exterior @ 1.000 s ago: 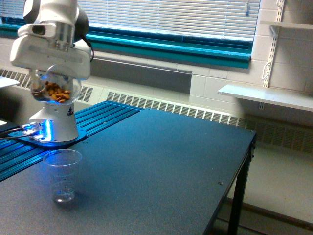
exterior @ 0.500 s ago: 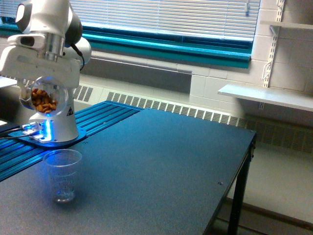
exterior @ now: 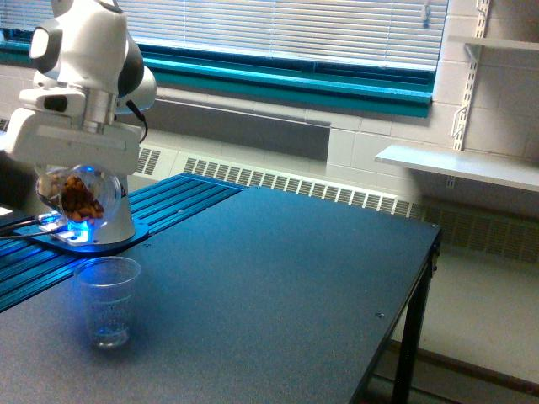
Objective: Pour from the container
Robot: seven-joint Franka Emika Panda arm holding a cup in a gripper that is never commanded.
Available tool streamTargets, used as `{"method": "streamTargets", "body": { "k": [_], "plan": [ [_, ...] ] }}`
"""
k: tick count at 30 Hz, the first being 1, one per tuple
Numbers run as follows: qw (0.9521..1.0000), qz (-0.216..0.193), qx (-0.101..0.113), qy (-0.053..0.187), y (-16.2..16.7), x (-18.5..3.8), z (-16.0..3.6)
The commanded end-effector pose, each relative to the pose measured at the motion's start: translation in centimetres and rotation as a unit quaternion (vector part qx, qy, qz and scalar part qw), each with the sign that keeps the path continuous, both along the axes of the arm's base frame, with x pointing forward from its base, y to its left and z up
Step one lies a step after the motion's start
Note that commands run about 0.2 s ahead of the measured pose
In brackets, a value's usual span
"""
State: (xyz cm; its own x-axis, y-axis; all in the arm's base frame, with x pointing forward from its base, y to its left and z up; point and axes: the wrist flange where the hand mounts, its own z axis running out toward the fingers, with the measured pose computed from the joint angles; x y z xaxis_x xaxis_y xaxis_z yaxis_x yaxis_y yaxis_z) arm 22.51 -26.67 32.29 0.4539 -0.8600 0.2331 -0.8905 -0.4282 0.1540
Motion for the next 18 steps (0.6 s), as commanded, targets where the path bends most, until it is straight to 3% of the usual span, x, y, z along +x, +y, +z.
{"method": "streamTargets", "body": {
  "k": [1, 18],
  "plan": [
    [0.9999, 0.008, -0.006, 0.009, -0.1, 1.1, -0.2],
    [0.9993, 0.016, 0.002, 0.034, 0.4, 1.5, -2.3]
  ]
}}
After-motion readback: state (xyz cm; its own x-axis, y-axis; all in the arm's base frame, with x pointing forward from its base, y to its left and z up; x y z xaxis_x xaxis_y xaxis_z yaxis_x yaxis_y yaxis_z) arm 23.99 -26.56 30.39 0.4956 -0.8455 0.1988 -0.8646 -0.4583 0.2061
